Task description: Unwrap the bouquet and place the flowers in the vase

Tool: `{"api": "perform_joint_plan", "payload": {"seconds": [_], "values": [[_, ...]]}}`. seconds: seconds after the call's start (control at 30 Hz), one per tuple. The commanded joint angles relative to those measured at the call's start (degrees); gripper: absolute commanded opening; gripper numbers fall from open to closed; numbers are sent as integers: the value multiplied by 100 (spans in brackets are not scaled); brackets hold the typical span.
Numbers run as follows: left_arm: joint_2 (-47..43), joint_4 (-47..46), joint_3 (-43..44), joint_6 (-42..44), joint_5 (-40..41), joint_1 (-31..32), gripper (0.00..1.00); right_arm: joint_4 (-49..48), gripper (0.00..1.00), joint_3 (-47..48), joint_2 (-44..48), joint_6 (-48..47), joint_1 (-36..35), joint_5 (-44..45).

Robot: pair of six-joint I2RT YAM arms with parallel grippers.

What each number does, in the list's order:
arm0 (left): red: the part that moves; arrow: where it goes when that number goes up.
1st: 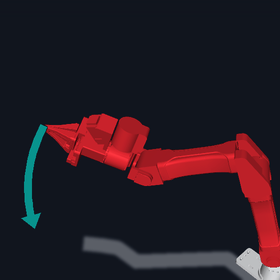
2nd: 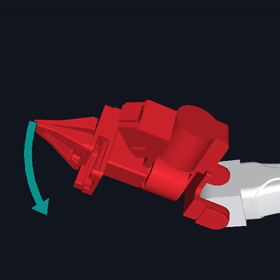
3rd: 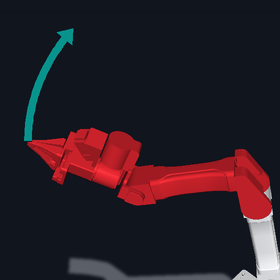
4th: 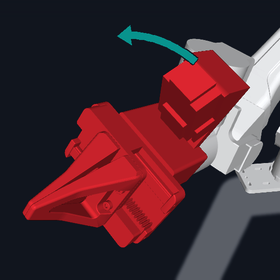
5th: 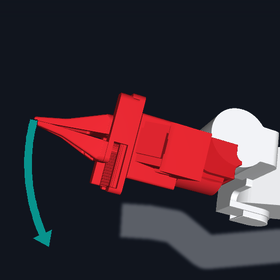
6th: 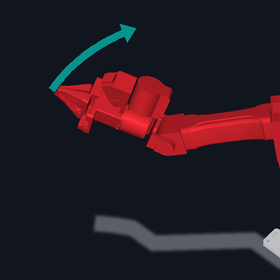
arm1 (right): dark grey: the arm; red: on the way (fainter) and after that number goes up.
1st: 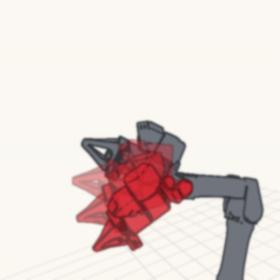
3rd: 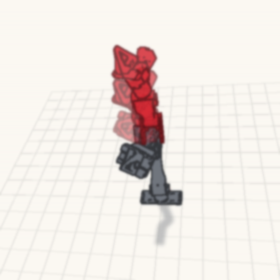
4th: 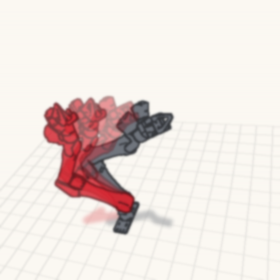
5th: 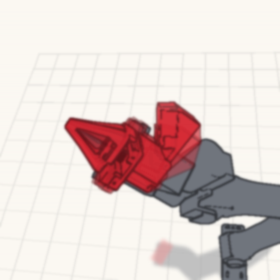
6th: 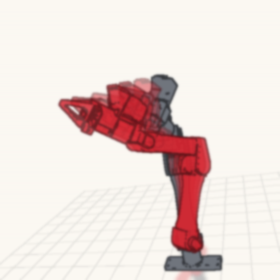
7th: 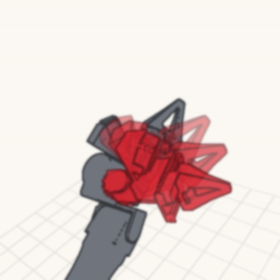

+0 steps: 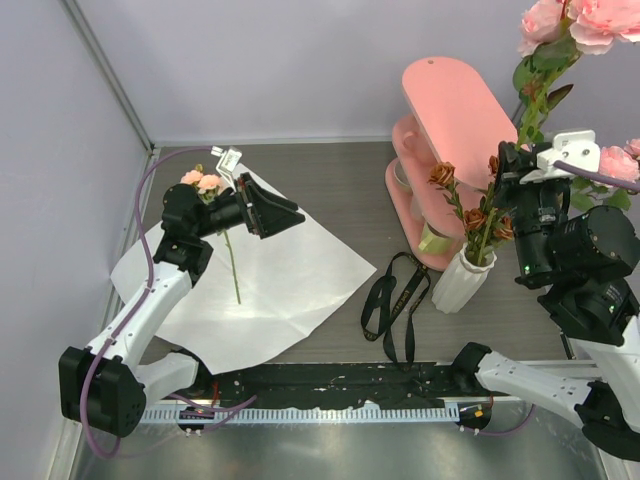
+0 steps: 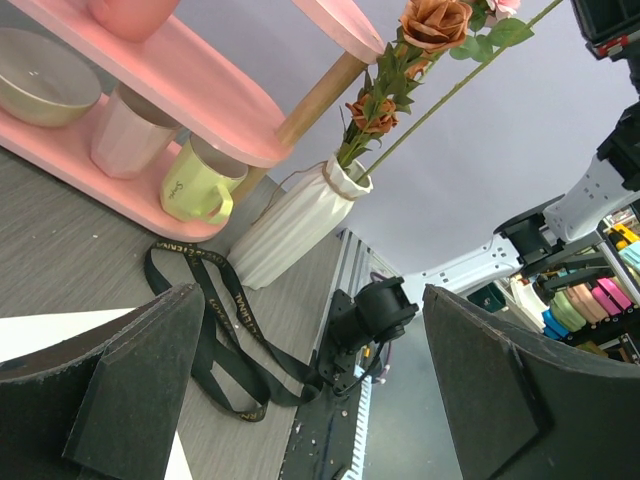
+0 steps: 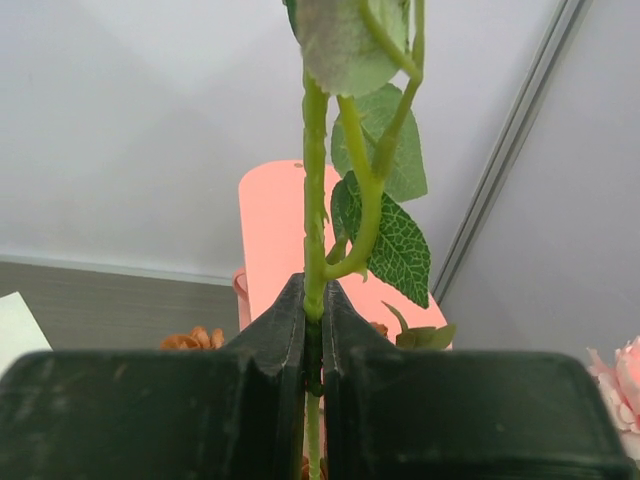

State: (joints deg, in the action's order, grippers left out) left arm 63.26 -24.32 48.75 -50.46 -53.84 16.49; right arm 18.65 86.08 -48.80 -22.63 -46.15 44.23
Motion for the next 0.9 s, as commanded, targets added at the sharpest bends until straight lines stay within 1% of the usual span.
{"api": "perform_joint_plan", "payload": {"seconds": [0.0, 0.17, 0.4, 0.63, 0.87], "values": [[-60, -73, 258, 53, -100, 21, 95, -590, 1, -503, 309, -57, 1, -213], [-86, -91, 249, 53, -100, 21, 95, -749, 1, -1145, 765, 92, 1, -309], [-86, -91, 240, 45, -100, 21, 95, -986, 1, -2348, 1459, 312, 1, -450], [-86, -100, 223, 53, -91, 47, 95, -1171, 1, -3132, 2066, 426, 1, -380], [-113, -91, 222, 71, -100, 73, 95, -1118, 1, -3773, 2409, 567, 1, -222]]}}
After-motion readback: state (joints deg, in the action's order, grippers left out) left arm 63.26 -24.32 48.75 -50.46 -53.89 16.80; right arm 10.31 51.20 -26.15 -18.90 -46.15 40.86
